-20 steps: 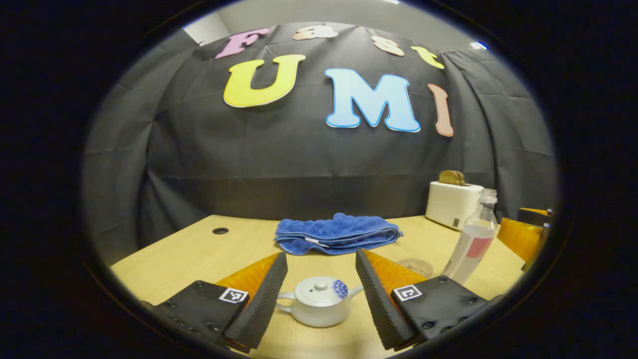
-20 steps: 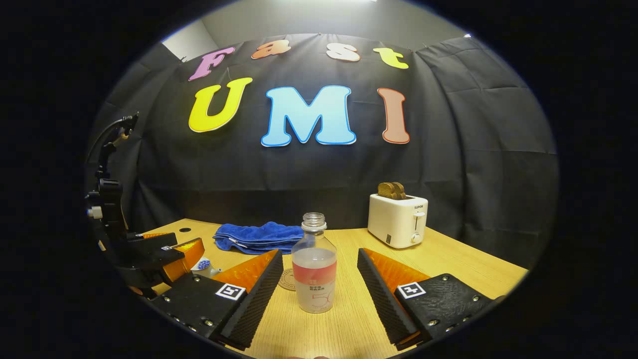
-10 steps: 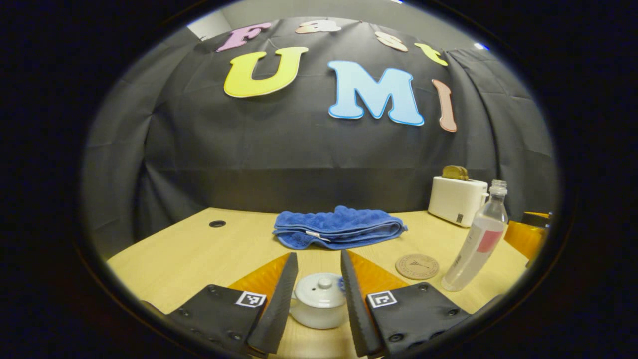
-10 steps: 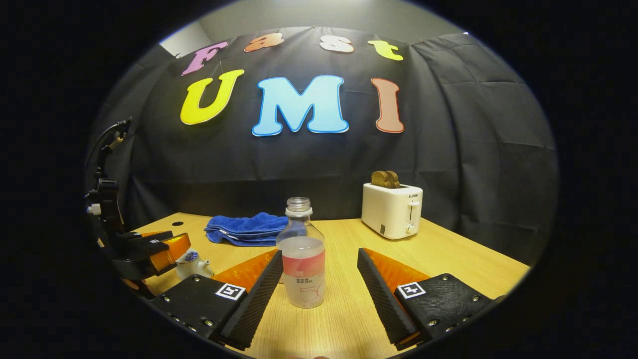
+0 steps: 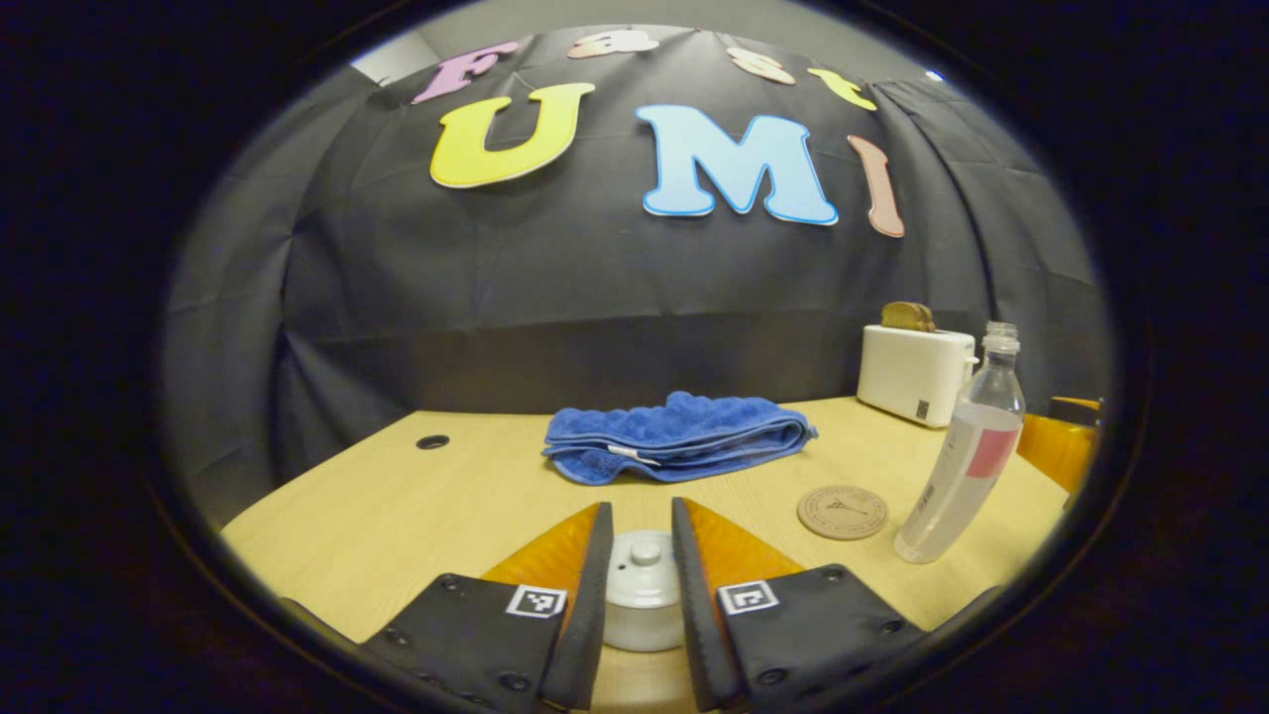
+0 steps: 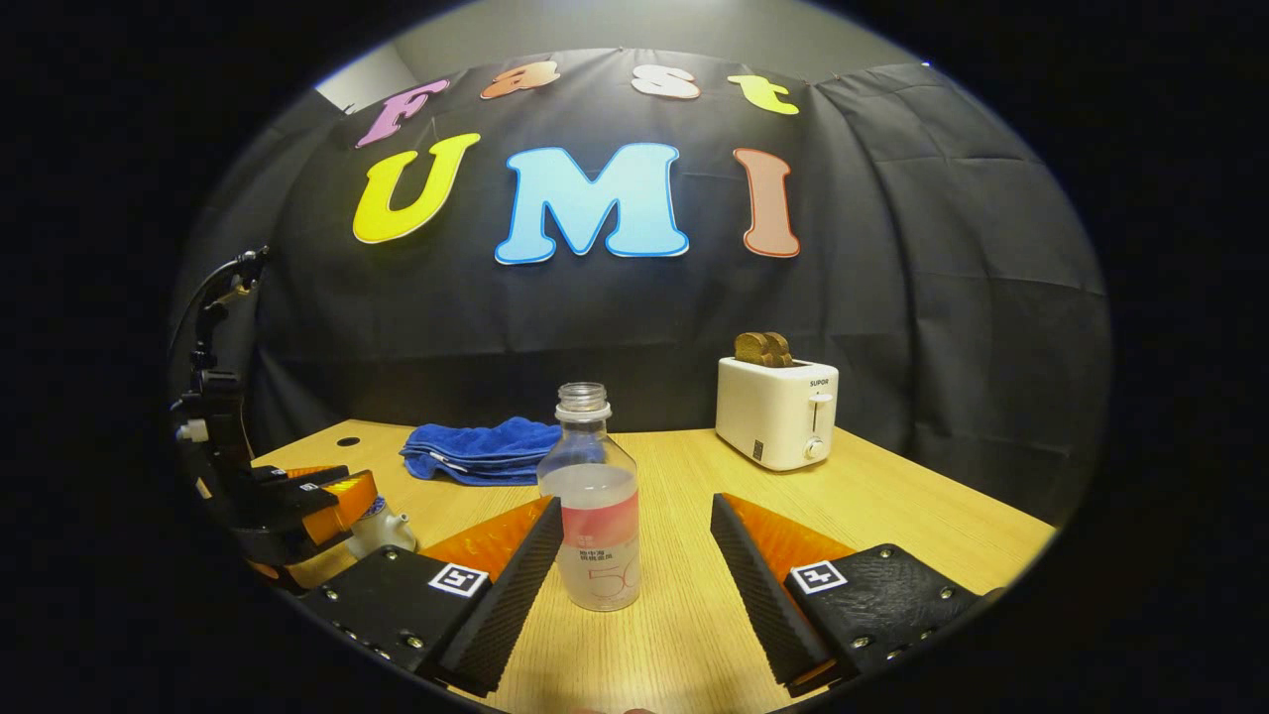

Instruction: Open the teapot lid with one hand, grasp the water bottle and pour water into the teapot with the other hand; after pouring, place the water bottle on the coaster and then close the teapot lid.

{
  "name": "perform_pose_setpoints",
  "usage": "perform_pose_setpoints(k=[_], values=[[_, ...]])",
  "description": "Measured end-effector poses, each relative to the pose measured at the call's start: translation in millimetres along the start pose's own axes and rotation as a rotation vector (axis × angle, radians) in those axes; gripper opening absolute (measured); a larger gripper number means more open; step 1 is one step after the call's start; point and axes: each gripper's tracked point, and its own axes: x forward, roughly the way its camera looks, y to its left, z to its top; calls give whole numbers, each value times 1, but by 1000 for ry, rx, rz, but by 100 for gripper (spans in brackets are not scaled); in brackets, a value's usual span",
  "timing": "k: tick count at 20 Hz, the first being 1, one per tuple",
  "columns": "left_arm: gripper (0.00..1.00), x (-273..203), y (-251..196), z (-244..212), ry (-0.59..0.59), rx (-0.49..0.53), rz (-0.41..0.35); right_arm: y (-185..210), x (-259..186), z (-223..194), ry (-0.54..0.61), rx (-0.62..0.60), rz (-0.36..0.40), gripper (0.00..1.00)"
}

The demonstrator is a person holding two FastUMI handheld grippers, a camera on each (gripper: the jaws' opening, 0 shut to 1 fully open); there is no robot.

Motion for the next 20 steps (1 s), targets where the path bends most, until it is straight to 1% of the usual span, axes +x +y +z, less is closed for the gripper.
perform_pose_setpoints(k=[1,3,7,8,10,12,13,14,15,18,20], values=[[39,2,0,1,-1,10,4,0,0,0,3,3,-1,95],[43,1,-2,0,1,23,8,0,0,-1,4,9,-2,95],[43,1,-3,-1,8,56,13,0,2,-6,15,15,0,95],[41,1,-4,-1,8,57,9,1,2,-7,18,18,3,95],[43,1,-4,-1,11,55,6,4,2,-9,23,19,10,95],[43,1,-4,0,13,47,2,5,2,-10,25,18,13,95],[43,1,-3,1,9,54,11,5,1,-10,27,18,13,95],[30,-11,1,8,3,29,14,6,1,-12,29,20,15,95],[17,-2,-1,6,2,17,11,5,1,-11,29,23,15,95],[16,2,-1,1,6,22,9,2,1,-13,35,38,9,95],[16,1,0,1,6,7,4,1,0,-15,41,50,12,95]])
